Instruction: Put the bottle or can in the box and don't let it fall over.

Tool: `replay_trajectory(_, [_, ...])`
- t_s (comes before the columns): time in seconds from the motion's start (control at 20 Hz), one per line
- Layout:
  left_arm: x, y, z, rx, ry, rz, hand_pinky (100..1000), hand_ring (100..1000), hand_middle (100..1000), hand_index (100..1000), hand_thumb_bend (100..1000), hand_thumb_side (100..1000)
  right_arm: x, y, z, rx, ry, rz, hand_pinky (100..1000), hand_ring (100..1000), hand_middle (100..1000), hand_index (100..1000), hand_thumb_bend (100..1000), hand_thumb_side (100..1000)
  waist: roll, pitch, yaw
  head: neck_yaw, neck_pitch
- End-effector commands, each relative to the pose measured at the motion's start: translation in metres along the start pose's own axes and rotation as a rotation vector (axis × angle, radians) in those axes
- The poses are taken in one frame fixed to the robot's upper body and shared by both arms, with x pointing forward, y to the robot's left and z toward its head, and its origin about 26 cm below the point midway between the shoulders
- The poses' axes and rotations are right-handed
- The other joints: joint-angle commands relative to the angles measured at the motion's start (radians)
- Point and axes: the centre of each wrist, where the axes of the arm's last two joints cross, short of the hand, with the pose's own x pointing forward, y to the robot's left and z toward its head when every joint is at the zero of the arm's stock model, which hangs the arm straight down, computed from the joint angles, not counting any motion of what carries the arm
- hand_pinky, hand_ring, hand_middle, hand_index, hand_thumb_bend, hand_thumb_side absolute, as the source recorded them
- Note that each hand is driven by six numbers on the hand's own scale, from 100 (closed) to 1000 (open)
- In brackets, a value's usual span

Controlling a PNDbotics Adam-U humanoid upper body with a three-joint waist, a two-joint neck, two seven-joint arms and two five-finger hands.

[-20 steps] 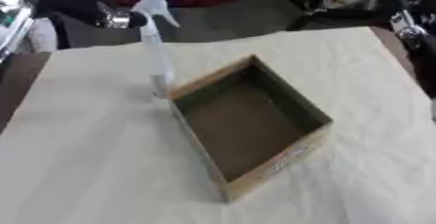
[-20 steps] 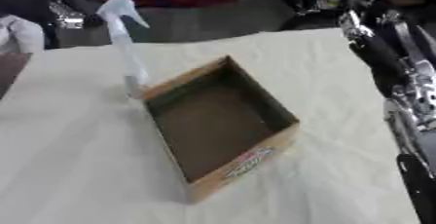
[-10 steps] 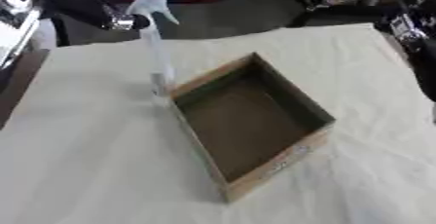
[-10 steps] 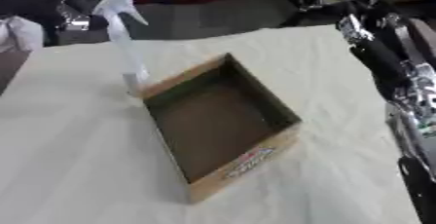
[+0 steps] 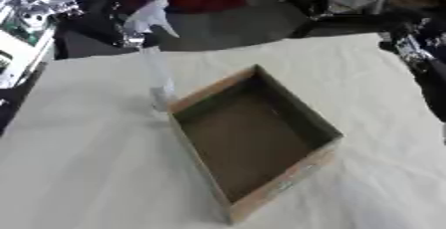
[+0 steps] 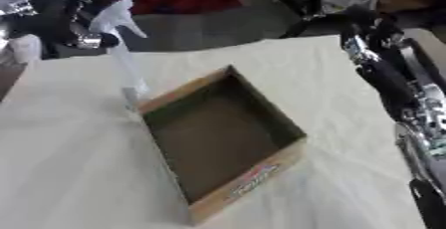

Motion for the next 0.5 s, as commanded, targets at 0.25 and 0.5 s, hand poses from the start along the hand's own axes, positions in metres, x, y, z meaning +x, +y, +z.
replay_trajectory(0.25, [0.007,0.0136,0.0014,0.035,-0.016,-0.029,789,855,872,878,518,229,0.0094,-0.0015,-0.0042,0.011,-0.035,0.01,888,955,1000,889,100,531,0.001,-0.006,-0.008,0.006,-0.02])
replay_trajectory(0.5, [0.0071,0.0137,-0.0002,0.04,-0.015,-0.03,775,840,856,870,502,176,0.0091,-0.001,-0.004,0.014,-0.034,0.01,889,956,1000,890,100,532,0.003,0.002,-0.014,0.011,-0.018])
